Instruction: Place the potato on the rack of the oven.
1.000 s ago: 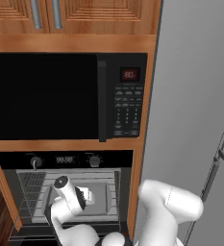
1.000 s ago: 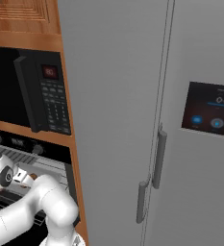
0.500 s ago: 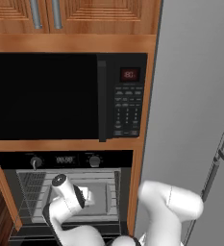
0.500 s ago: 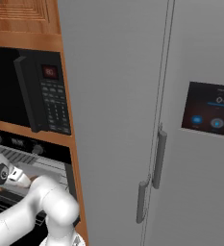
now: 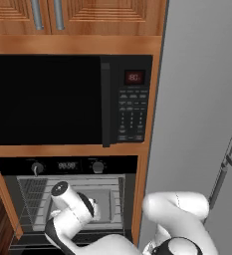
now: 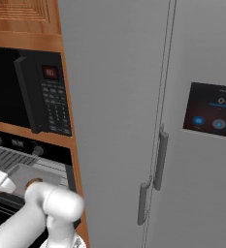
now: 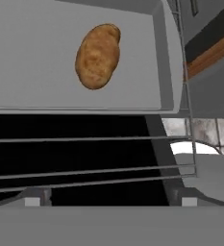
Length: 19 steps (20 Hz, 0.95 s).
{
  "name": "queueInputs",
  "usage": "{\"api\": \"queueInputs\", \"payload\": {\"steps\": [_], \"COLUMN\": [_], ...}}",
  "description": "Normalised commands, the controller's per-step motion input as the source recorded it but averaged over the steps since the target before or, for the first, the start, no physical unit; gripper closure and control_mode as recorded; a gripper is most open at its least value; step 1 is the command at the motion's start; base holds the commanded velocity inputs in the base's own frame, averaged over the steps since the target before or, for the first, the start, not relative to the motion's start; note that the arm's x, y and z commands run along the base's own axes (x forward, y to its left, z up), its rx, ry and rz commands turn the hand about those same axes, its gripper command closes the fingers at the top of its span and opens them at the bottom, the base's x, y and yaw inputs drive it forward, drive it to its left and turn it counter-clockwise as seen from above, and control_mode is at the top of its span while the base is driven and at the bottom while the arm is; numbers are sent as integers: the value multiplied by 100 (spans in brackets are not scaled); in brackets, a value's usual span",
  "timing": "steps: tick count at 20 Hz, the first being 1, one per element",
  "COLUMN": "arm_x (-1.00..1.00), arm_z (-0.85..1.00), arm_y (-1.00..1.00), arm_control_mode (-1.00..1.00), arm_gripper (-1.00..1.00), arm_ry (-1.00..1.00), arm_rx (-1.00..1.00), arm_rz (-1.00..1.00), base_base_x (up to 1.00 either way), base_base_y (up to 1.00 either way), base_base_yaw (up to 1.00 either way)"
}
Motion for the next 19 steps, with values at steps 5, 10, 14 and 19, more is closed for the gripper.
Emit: {"api": "queueInputs", "payload": {"steps": [5,10,14,19], "arm_x": [-79,-69,-55,-41], "arm_z": [100,99,86,34], "arm_y": [-27,-14,-2,1], "arm_control_mode": [-100,-100,-100,-100], "arm_gripper": [-100,-100,-100,-100], "arm_ry": [0,0,-4,-11], "arm_rx": [25,20,9,-6], "arm_rz": [6,11,17,10], "base_base_x": [0,0,0,0], "base_base_y": [0,0,0,0], "base_base_yaw": [0,0,0,0]}}
